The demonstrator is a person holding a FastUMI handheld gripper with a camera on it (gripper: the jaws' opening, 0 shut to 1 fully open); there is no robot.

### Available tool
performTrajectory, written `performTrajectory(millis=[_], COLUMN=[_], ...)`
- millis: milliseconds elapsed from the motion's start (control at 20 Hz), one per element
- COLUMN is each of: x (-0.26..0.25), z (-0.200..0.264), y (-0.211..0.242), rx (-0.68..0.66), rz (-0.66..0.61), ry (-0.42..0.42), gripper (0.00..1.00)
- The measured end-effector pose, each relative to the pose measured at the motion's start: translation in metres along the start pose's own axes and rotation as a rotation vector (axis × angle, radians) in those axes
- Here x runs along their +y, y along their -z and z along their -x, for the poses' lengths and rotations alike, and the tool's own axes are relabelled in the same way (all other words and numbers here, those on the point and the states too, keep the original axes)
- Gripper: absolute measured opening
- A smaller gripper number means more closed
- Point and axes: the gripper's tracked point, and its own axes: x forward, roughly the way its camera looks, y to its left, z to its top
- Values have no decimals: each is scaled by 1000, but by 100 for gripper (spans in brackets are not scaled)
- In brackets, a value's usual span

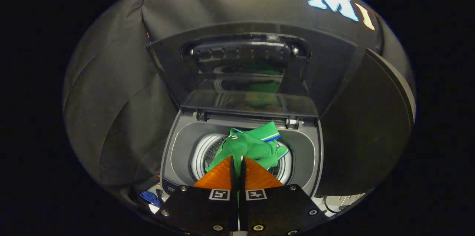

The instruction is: Put the clothes into the washing machine and then close the washing machine lid.

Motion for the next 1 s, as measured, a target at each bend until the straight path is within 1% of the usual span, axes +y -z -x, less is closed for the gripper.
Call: performTrajectory(millis=[200,450,650,700,750,850,950,1000], x=[-3,-2,-2,-3,0,6,7,8], z=[-13,-22,-28,-33,-37,-31,-33,-32], y=[18,27,27,28,26,20,22,22], rx=[43,65,70,64,51,39,35,29], rz=[6,2,33,32,39,43,45,42], ry=[7,-4,14,30,17,5,5,7], gripper=[1,1,1,3,22,60,98,98])
